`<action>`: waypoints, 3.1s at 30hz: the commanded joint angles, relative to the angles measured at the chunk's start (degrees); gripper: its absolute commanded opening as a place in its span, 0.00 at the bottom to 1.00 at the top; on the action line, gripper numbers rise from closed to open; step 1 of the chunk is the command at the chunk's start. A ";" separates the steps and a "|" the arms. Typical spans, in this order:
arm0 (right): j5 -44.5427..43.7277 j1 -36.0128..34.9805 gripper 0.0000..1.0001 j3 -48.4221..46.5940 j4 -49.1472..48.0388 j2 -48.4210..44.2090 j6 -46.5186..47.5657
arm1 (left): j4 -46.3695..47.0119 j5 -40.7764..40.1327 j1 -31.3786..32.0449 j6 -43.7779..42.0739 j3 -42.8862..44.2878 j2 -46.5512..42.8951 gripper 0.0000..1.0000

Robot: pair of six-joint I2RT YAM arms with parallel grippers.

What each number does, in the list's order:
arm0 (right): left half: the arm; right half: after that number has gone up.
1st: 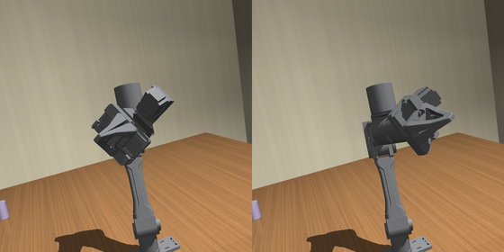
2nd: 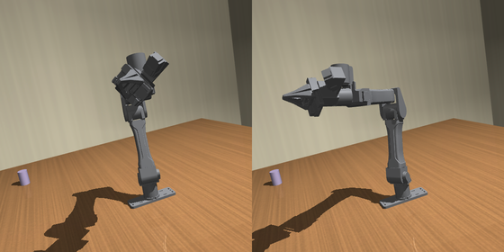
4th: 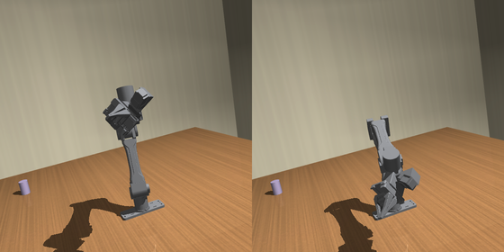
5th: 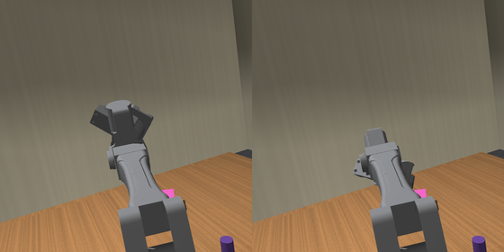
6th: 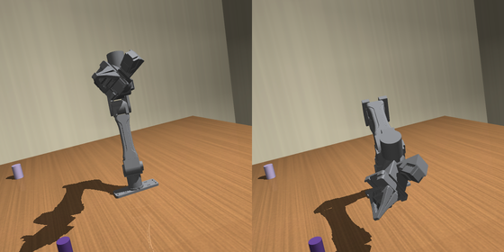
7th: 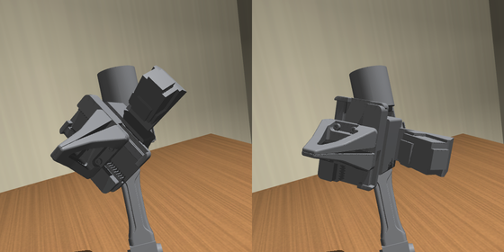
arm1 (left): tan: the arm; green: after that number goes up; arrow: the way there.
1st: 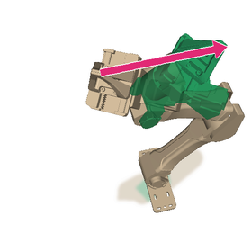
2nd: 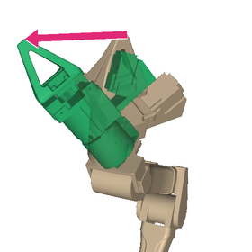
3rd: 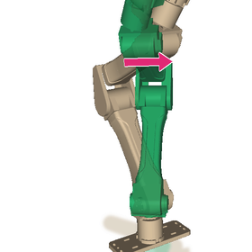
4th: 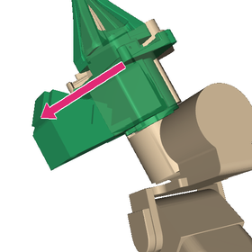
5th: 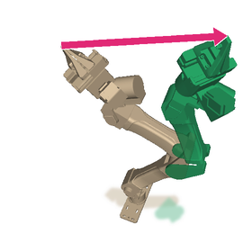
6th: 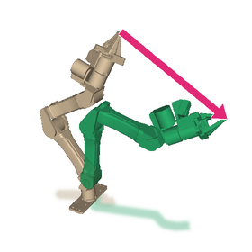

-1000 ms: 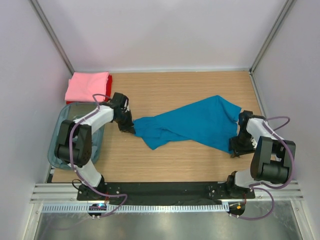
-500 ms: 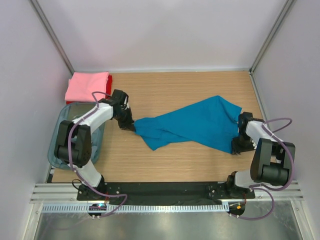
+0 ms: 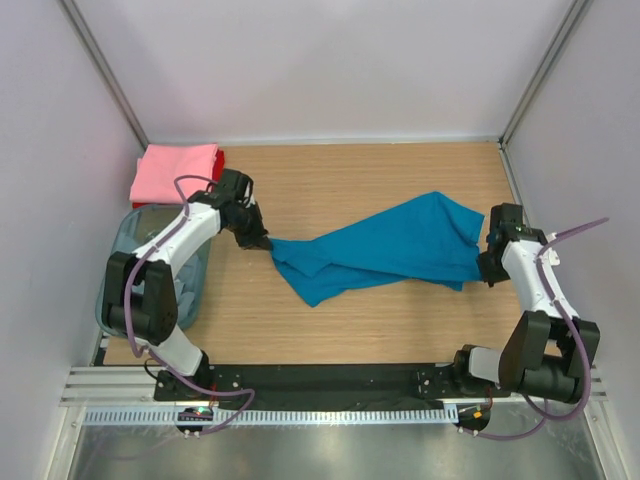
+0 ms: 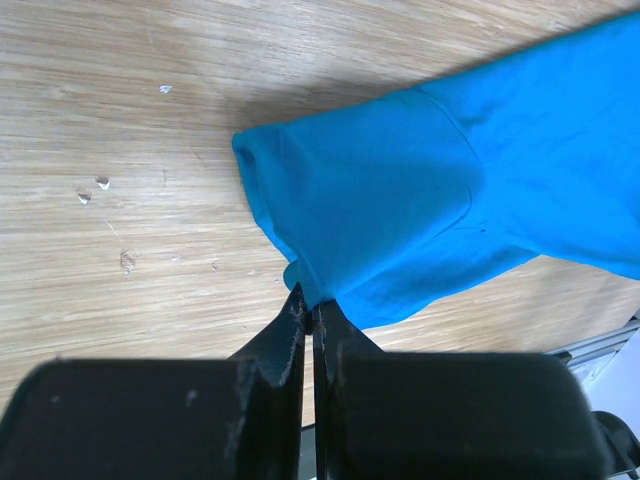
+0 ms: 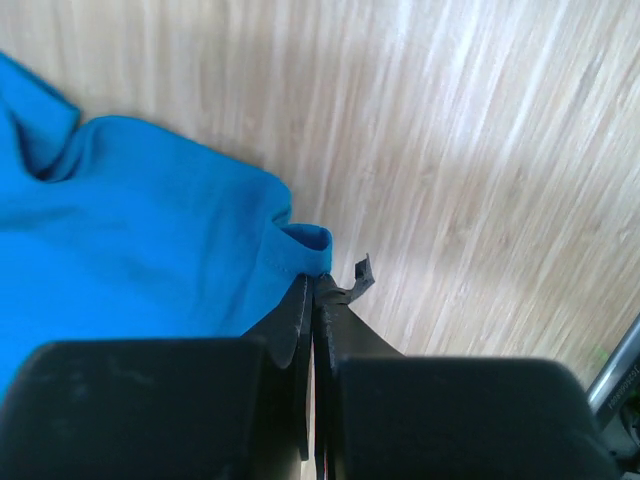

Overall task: Fold and stack the t-shirts
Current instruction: Flatten the tshirt out

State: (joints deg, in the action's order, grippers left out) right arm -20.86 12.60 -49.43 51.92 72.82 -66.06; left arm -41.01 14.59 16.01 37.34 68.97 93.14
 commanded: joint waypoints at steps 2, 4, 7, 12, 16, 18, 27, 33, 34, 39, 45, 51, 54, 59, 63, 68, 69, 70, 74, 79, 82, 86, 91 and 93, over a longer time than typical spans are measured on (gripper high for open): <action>-0.24 0.23 0.01 -2.95 2.22 -1.27 2.43 | -0.29 0.44 -0.01 1.42 1.43 -1.12 0.00; 1.08 0.23 0.01 -4.61 1.96 -0.40 3.65 | -0.47 0.26 0.07 1.42 1.87 -0.77 0.00; 2.58 0.14 0.01 -11.10 0.11 2.05 8.31 | -0.73 0.00 -0.01 1.94 3.27 -0.51 0.00; 5.21 0.14 0.01 -15.00 0.29 9.35 12.80 | 0.41 0.53 -0.01 2.91 2.49 1.16 0.00; 9.34 0.06 0.01 -10.96 -4.54 11.38 13.59 | 0.50 0.01 0.07 2.91 1.78 1.08 0.00; 9.96 0.14 0.01 -10.86 -6.92 11.91 15.34 | 0.41 -0.26 -0.01 2.91 2.22 1.16 0.00; 12.86 0.14 0.01 -19.29 -8.06 13.15 22.11 | -0.29 0.09 -0.01 5.19 7.75 2.31 0.00; 14.36 -0.12 0.01 -31.32 -4.29 11.91 21.24 | -3.80 -1.14 -0.01 8.88 20.54 2.22 0.00; 14.45 -0.12 0.01 -35.61 -3.24 11.91 20.72 | -3.64 -1.06 -0.01 10.19 22.77 2.04 0.00; 15.24 -0.21 0.01 -49.60 0.37 10.60 17.90 | -4.14 -1.14 -0.10 18.90 35.42 0.20 0.00; 15.33 -0.12 0.01 -61.66 6.52 3.84 14.74 | -4.86 0.61 -0.01 27.06 35.80 -8.48 0.00; 16.99 -0.12 0.01 -63.16 15.30 -8.27 12.89 | -9.07 4.56 -0.01 32.70 35.62 -19.21 0.00; 16.65 -0.12 0.01 -64.91 21.27 -12.95 11.84 | -12.59 6.85 -0.01 37.09 35.27 -24.66 0.00; 19.62 -0.12 0.01 -74.58 31.13 -18.49 9.73 | -17.23 16.69 -0.10 43.60 31.14 -32.48 0.00; 21.92 -0.12 0.01 -82.29 36.40 -19.20 10.77 | -28.48 15.82 -0.01 36.85 32.98 -34.87 0.00; 15.35 -0.21 0.01 -82.41 40.80 -20.60 13.41 | -27.22 16.25 -0.01 33.15 25.10 -37.33 0.00; 14.54 -0.21 0.01 -79.36 39.85 -21.48 13.94 | -26.49 16.09 -0.01 33.58 24.12 -37.68 0.00; 14.01 -0.29 0.01 -77.24 38.97 -22.79 13.94 | -25.88 16.26 -0.01 34.19 23.15 -37.60 0.00; 13.82 -0.65 0.01 -75.99 40.89 -23.25 12.80 | -22.71 16.10 -0.01 39.82 24.71 -37.77 0.00; 17.08 -0.73 0.01 -76.17 40.81 -24.74 13.15 | -25.17 7.74 -0.01 42.54 33.85 -39.09 0.00; 18.31 -0.65 0.01 -72.75 38.18 -25.88 13.50 | -22.37 3.09 -0.01 44.21 33.78 -41.19 0.00; 17.43 -0.65 0.01 -59.85 26.43 -26.41 11.58 | -11.83 -3.42 -0.01 43.70 27.11 -40.68 0.00; 17.70 -0.65 0.01 -51.90 7.34 -15.37 10.25 | 1.79 -7.55 -0.10 37.29 34.07 -27.17 0.00; 20.15 -0.73 0.01 -57.06 2.43 -6.41 12.43 | 3.99 -7.91 -0.36 34.12 40.77 -17.76 0.00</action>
State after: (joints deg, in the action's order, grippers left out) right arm -3.05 12.10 -102.80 69.89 55.53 -55.33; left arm -50.19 10.92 16.03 77.06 103.09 63.88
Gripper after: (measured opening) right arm 0.034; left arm 0.009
